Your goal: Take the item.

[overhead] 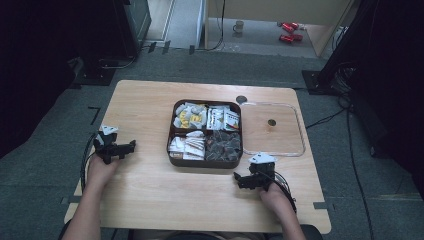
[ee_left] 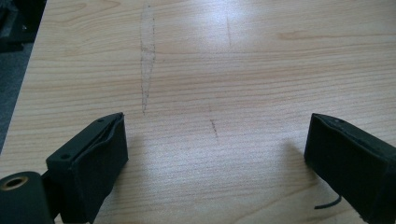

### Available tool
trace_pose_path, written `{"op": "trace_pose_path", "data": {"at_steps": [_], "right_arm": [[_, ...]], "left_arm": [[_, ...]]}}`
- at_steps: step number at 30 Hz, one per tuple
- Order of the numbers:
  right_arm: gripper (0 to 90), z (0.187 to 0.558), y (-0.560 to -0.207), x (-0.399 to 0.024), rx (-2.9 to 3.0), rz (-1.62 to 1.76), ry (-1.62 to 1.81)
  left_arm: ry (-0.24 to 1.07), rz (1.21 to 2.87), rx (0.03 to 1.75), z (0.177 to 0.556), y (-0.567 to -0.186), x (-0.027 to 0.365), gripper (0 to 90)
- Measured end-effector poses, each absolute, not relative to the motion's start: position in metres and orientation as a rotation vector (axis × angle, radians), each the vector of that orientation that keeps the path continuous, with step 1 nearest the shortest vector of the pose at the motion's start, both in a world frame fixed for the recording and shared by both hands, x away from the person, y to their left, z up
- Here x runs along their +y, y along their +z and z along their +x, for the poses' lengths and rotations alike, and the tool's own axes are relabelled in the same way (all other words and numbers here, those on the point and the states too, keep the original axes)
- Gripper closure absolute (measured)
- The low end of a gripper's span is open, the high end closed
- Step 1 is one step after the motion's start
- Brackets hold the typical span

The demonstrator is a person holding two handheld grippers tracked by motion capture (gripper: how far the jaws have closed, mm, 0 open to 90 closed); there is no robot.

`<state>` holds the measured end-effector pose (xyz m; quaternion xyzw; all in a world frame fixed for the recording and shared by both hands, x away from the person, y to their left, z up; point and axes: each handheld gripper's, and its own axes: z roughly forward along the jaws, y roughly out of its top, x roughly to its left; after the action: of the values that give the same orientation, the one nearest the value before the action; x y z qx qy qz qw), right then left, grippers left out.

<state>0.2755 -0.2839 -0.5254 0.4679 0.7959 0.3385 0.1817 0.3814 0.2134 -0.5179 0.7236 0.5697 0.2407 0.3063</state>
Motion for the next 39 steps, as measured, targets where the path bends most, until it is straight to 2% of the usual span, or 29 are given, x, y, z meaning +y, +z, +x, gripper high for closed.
{"op": "trace_pose_path", "data": {"at_steps": [36,39], "right_arm": [[0.0,0.2717,-0.5254,-0.2816,2.229,1.347,0.951],[0.0,0.2717,-0.5255,-0.2814,2.228,1.343,0.95]], "left_arm": [[0.61,1.953,1.477,0.3801,-0.5164,0.2126,6.2],[0.594,1.974,1.475,0.3811,-0.513,0.2117,14.8]]}}
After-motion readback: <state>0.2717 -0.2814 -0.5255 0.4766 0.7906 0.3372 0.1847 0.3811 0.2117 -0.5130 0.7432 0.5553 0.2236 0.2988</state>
